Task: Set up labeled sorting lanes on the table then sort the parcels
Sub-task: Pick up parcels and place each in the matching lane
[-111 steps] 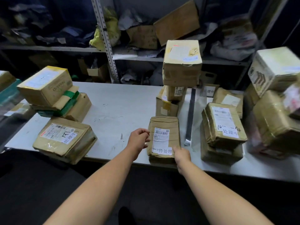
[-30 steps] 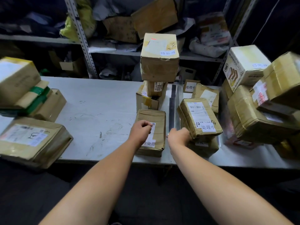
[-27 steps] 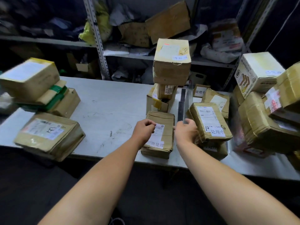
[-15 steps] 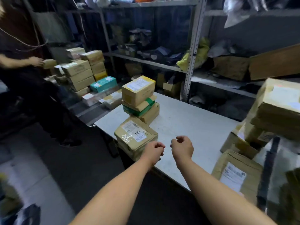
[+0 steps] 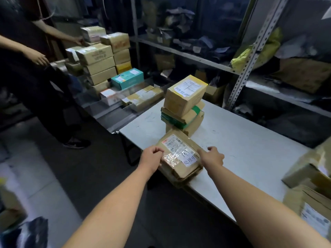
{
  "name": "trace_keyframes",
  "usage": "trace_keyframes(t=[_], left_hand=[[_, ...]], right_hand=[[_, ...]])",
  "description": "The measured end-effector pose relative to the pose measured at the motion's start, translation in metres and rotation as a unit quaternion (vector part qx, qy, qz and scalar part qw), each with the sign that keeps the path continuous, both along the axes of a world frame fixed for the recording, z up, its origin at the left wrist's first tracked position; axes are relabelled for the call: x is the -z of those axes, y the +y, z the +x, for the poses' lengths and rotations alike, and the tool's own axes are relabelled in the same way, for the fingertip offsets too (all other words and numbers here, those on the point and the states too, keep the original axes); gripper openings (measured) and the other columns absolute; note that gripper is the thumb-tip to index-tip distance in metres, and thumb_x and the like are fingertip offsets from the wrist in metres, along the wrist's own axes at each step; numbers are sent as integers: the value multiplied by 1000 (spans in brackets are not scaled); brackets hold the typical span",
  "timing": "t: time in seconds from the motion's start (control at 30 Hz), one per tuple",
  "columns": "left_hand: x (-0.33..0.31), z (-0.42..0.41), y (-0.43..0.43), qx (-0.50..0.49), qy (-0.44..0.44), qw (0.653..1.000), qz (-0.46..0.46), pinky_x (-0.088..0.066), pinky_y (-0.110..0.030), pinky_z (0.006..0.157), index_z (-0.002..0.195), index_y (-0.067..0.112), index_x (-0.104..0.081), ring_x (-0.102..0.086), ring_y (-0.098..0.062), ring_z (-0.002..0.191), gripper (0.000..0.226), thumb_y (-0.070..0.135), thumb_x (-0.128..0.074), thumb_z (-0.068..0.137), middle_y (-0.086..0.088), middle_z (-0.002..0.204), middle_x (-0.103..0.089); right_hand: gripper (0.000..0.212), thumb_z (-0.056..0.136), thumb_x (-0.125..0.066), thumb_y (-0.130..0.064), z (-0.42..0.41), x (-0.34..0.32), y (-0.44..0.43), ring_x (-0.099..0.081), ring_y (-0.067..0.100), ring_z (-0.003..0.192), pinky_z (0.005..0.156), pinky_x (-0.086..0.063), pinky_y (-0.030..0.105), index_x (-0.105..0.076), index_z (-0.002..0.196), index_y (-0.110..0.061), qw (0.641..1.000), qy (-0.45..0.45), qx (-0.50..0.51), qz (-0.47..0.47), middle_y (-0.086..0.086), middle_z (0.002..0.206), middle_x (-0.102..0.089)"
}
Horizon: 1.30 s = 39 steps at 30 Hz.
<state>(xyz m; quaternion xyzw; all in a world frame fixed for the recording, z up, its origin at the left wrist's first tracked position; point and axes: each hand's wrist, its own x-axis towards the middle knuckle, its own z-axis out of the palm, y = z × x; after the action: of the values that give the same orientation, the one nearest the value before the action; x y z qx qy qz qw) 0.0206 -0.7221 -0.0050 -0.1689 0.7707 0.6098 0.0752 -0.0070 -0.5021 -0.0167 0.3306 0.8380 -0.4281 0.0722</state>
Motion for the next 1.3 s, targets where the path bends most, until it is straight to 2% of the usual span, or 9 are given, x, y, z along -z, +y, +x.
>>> trace_keyframes(t=[0.1,0.2,0.3,0.53,0.7,0.9,1.07,1.17,1.3], left_hand=[[15,-11,-13,-6,15,998,-66,-46,-29,62,79,16,-57,-54,-17,70,10,13,-65,83,1,77,-60],[24,-16,-16,12,3,996,-91,-43,-25,62,92,13,-54,-55,-15,76,31,24,-79,78,1,86,-59],[31,-21,-12,23,-14,995,-93,-44,-28,64,99,16,-48,-57,-16,84,48,33,-84,72,-2,99,-59],[50,-26,-2,-22,-149,988,34,-42,-38,102,146,15,-23,-50,-26,123,97,45,-82,76,-8,145,-45],[88,-20,4,17,-289,941,177,-28,-54,116,153,30,-32,-48,-32,135,131,80,-83,43,-4,145,-53],[93,-8,27,14,-239,933,269,-56,-52,89,135,27,-55,-71,-35,105,111,72,-87,38,-9,115,-74],[112,-8,32,39,-222,953,203,-48,-53,101,137,32,-50,-67,-32,111,115,83,-77,38,-6,119,-72],[109,-14,38,61,-214,959,173,-42,-52,106,136,33,-52,-63,-32,117,112,86,-74,39,-7,123,-70],[22,10,75,111,-168,966,162,-44,-51,106,123,25,-66,-64,-35,112,87,80,-63,55,-11,113,-74]], right_hand=[[44,84,-67,-50,-9,2,0,-53,36,121,105,-48,43,-70,120,-26,999,1,-44,23,12,131,-54],[24,90,-64,-39,-9,7,0,-63,30,98,87,-53,38,-72,95,-16,996,10,-92,14,6,94,-68],[31,94,-63,-40,-7,8,2,-63,28,85,76,-52,38,-73,83,-13,996,27,-89,17,7,80,-68],[29,95,-61,-49,7,20,17,-62,25,85,73,-48,35,-73,84,-25,994,25,-105,1,-2,80,-67],[42,94,-55,-61,21,21,28,-66,26,104,83,-46,33,-72,114,-28,991,-13,-126,31,-2,109,-71],[45,91,-55,-69,37,20,48,-68,26,99,93,-52,39,-69,102,-27,985,-46,-165,36,-4,102,-72],[43,89,-69,-59,62,20,68,-61,19,90,79,-52,35,-71,100,-18,989,-53,-105,-88,0,99,-66],[46,91,-67,-58,77,13,77,-62,21,105,95,-51,42,-68,113,-18,979,-52,-61,-188,0,113,-67],[56,92,-56,-66,96,-7,100,-60,20,118,112,-35,48,-63,130,-27,942,-42,-19,-333,-2,125,-70]])
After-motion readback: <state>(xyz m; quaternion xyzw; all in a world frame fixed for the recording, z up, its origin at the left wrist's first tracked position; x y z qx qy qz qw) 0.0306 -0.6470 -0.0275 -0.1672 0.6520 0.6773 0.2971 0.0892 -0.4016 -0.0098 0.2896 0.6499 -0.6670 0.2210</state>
